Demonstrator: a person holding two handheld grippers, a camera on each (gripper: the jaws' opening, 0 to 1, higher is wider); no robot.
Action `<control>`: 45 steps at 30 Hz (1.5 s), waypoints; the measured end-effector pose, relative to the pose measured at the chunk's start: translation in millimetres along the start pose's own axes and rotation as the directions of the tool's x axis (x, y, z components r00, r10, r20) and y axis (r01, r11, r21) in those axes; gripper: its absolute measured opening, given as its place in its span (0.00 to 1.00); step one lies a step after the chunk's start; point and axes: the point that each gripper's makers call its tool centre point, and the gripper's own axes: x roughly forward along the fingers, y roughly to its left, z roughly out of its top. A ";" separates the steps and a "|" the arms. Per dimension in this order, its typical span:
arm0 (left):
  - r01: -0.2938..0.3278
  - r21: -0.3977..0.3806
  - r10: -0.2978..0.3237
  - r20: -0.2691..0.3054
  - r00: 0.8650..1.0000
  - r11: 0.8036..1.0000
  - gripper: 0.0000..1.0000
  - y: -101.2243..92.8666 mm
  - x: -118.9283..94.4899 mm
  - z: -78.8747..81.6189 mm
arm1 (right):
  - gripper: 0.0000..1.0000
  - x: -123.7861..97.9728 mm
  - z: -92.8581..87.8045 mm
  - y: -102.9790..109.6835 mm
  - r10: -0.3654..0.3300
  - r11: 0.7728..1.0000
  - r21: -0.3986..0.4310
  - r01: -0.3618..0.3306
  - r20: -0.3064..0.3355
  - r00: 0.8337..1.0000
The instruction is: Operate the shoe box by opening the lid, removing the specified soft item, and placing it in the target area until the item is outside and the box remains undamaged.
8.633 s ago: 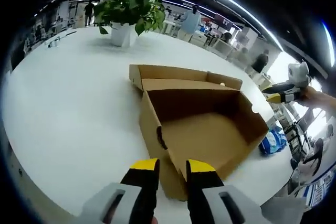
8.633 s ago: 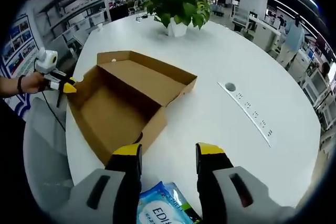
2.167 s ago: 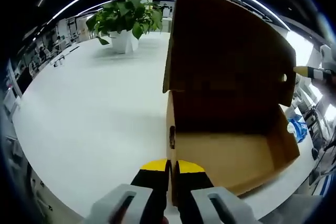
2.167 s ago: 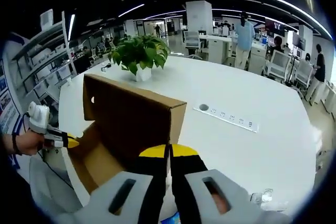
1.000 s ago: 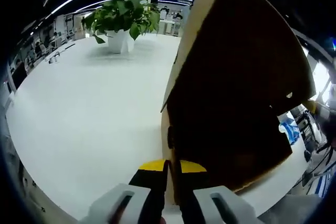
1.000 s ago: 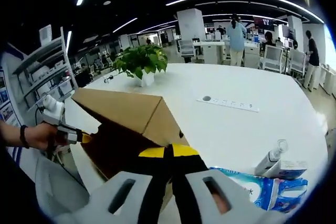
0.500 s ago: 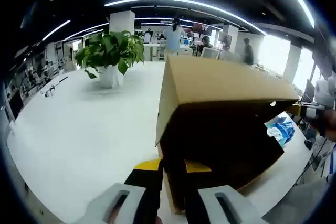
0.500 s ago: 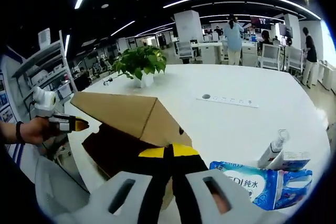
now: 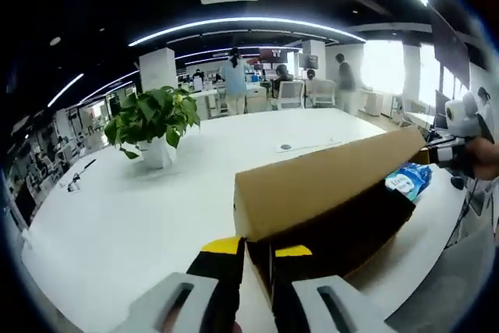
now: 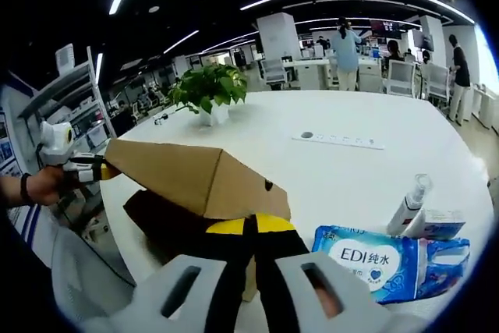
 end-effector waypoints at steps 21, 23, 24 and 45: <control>0.036 0.002 -0.036 -0.013 0.999 0.999 0.10 -7.2 -11.9 -20.8 | 0.00 -3.9 -25.2 0.2 0.012 0.999 0.042 -0.011 -0.035 0.999; 0.039 0.000 -0.039 -0.017 0.999 0.999 0.10 -9.5 -13.0 -23.4 | 0.00 -4.3 -28.3 0.2 0.011 0.999 0.045 -0.009 -0.040 0.999; 0.042 -0.002 -0.042 -0.021 0.999 0.999 0.10 -11.3 -14.1 -24.7 | 0.00 -4.5 -29.5 0.2 0.011 0.999 0.046 -0.009 -0.041 0.999; 0.056 -0.015 -0.057 -0.070 0.996 0.998 0.10 -17.7 -18.7 -46.0 | 0.00 -7.8 -53.0 0.7 0.016 0.993 0.118 -0.009 -0.060 0.998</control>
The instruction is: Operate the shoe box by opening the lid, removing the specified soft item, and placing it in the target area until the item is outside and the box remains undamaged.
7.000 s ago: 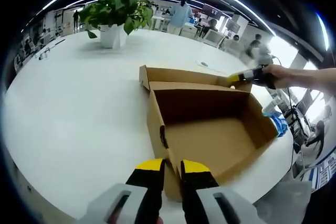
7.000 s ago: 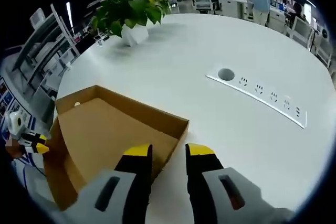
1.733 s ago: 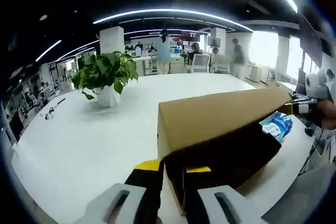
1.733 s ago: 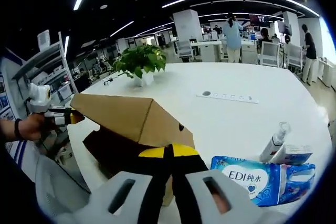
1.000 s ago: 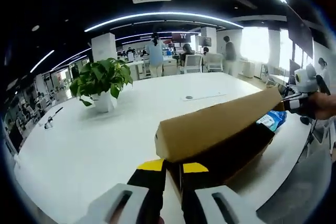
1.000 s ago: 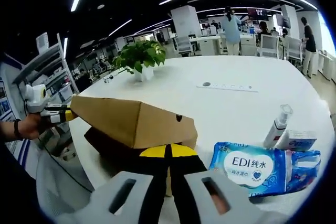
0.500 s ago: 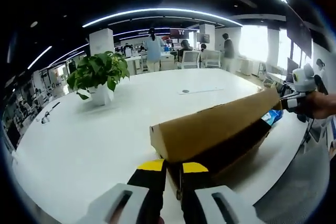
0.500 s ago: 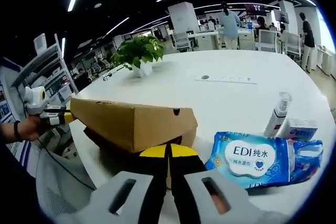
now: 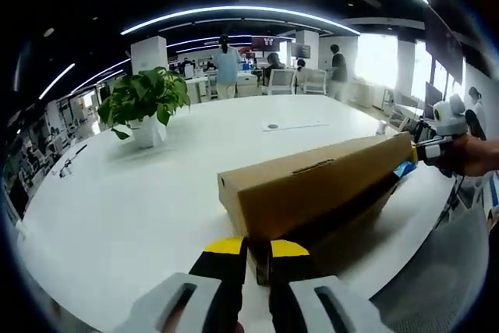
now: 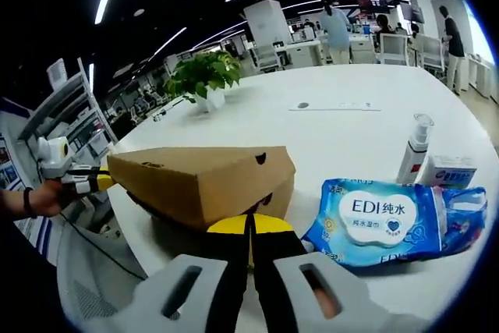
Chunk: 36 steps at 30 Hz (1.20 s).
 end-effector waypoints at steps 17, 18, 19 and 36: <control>0.002 0.004 -0.002 -0.032 0.999 1.000 0.10 1.4 1.1 -12.7 | 0.00 0.5 -16.9 1.8 0.005 1.000 0.017 -0.004 -0.022 1.000; 0.003 0.004 -0.003 -0.033 0.999 1.000 0.10 1.3 1.2 -13.3 | 0.00 0.4 -18.0 1.9 0.004 1.000 0.020 -0.003 -0.023 1.000; 0.004 0.003 -0.004 -0.036 0.999 1.000 0.10 1.2 1.2 -15.0 | 0.00 0.5 -18.8 1.7 0.003 1.000 0.022 -0.003 -0.024 1.000; 0.015 -0.006 -0.015 -0.059 0.998 1.000 0.10 -4.7 -1.6 -23.5 | 0.00 -1.3 -30.5 -0.5 0.007 0.999 0.040 -0.005 -0.038 0.999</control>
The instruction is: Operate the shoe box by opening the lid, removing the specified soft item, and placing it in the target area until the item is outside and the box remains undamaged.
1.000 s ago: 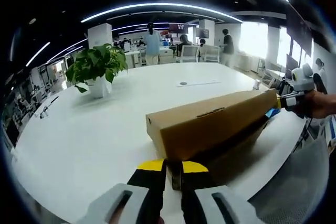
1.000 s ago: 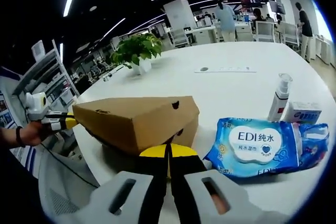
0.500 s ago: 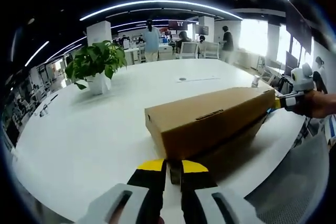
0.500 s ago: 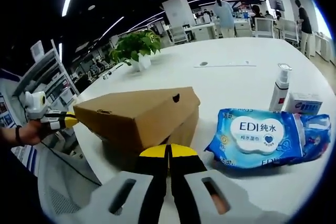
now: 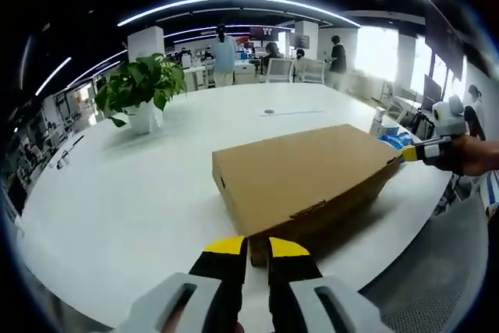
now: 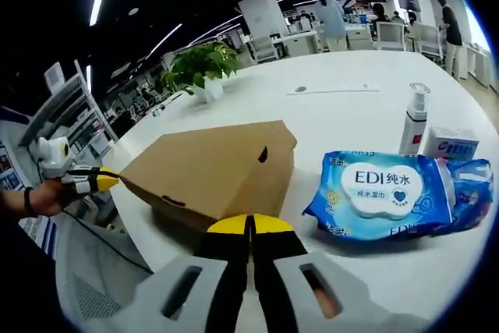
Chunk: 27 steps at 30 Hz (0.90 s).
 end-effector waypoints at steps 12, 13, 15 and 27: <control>-0.034 -0.155 0.043 0.055 0.998 0.987 0.10 12.3 -8.3 15.4 | 0.00 -8.5 15.8 -6.8 -0.010 0.998 0.062 0.006 0.066 0.998; -0.035 -0.174 0.047 0.061 0.997 0.984 0.11 13.7 -9.1 16.9 | 0.00 -9.7 19.3 -8.0 -0.012 0.997 0.078 0.005 0.084 0.996; -0.029 -0.206 0.044 0.069 0.997 0.978 0.15 15.4 -9.6 19.7 | 0.01 -11.8 22.4 -9.6 -0.011 0.996 0.090 0.002 0.096 0.995; 0.031 -0.383 0.001 0.084 0.996 0.923 0.29 13.5 7.1 15.8 | 0.26 -3.2 20.2 13.6 0.060 0.995 0.071 -0.066 0.089 0.994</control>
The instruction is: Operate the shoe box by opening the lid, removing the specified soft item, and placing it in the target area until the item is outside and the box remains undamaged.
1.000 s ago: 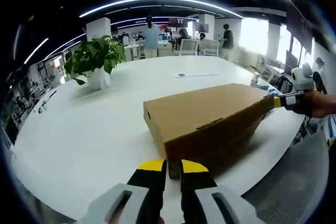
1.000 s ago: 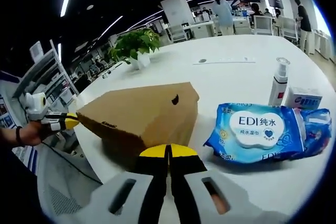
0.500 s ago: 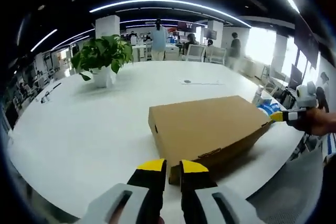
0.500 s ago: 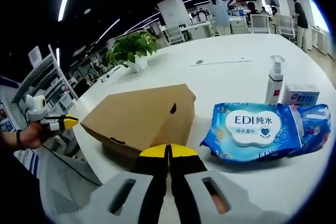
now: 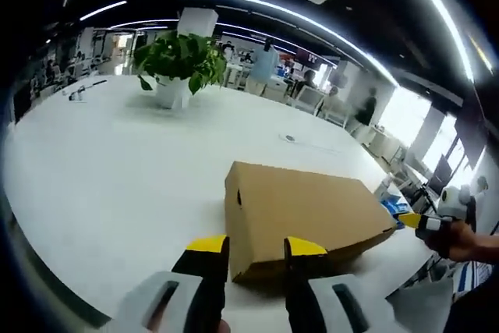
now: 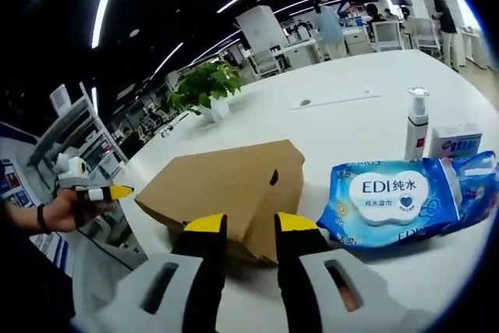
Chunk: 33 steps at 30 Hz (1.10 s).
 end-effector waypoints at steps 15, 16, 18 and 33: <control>0.016 0.034 -0.013 -0.083 0.996 0.999 0.28 -3.0 12.8 -17.9 | 0.26 8.2 -20.6 0.3 0.009 1.000 -0.004 -0.009 -0.061 0.998; 0.018 0.034 -0.015 -0.087 0.996 0.999 0.27 -3.1 13.4 -18.8 | 0.26 9.0 -22.8 0.3 0.012 1.000 0.001 -0.012 -0.065 0.998; 0.025 0.040 -0.021 -0.099 0.995 0.999 0.26 -5.4 12.7 -20.3 | 0.25 10.6 -26.5 0.3 0.013 1.000 0.008 -0.012 -0.067 0.998; 0.036 0.048 -0.030 -0.120 0.992 0.998 0.23 -6.3 32.9 -12.8 | 0.25 20.7 -21.3 -3.9 0.001 0.999 0.038 0.001 -0.052 0.999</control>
